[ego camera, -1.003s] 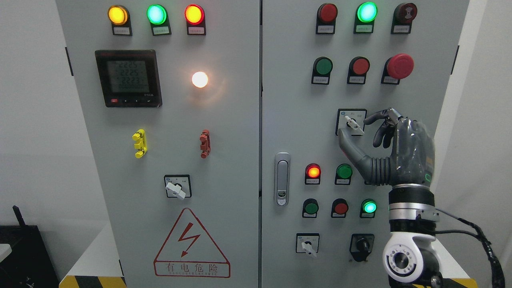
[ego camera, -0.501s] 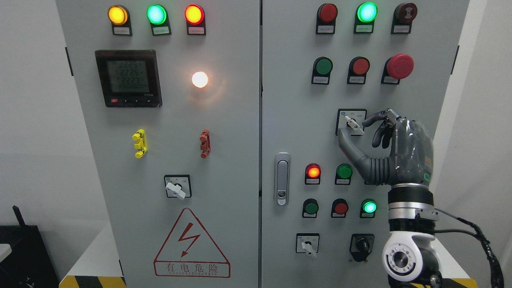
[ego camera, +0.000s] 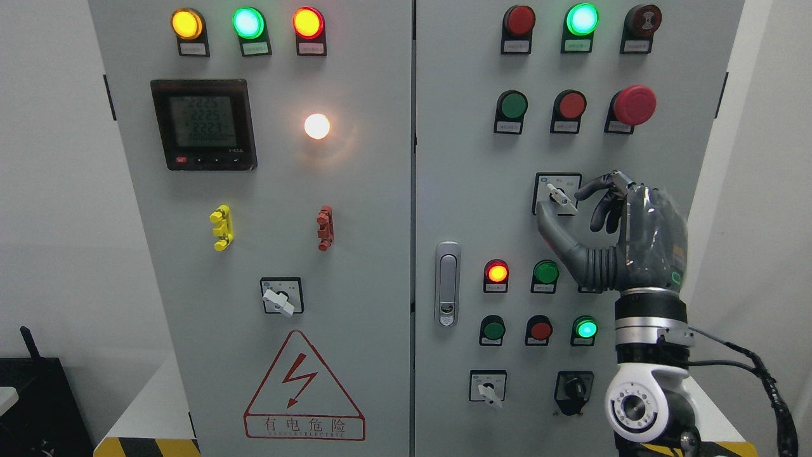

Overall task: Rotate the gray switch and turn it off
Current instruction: 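Close the right hand's fingers around the gray switch knob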

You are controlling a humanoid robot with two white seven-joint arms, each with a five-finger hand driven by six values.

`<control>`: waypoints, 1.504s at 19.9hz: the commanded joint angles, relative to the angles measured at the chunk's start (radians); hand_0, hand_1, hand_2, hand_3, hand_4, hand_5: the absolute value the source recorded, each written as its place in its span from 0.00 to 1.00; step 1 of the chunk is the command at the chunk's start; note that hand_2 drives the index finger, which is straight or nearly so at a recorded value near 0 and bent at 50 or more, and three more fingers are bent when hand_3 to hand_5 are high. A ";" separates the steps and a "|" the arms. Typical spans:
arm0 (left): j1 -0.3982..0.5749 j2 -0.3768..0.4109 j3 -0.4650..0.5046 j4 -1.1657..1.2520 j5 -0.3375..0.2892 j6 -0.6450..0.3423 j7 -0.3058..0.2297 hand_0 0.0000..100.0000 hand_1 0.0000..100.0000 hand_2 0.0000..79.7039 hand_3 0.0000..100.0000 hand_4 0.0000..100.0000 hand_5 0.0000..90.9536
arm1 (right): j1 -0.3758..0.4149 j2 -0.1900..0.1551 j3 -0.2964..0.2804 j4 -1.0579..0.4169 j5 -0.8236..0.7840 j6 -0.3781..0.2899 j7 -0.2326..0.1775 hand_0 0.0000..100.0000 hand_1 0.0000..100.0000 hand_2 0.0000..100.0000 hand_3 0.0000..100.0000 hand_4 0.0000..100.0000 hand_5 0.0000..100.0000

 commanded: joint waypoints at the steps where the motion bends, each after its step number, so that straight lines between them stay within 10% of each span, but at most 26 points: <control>1: -0.009 0.001 0.008 -0.025 0.020 -0.001 0.000 0.12 0.39 0.00 0.00 0.00 0.00 | -0.005 -0.001 0.012 0.009 0.004 0.012 0.003 0.09 0.44 0.56 0.91 0.97 1.00; 30: -0.009 -0.001 0.008 -0.025 0.020 -0.001 0.000 0.12 0.39 0.00 0.00 0.00 0.00 | -0.019 -0.001 0.038 0.022 0.043 0.022 0.008 0.10 0.42 0.60 0.93 0.99 1.00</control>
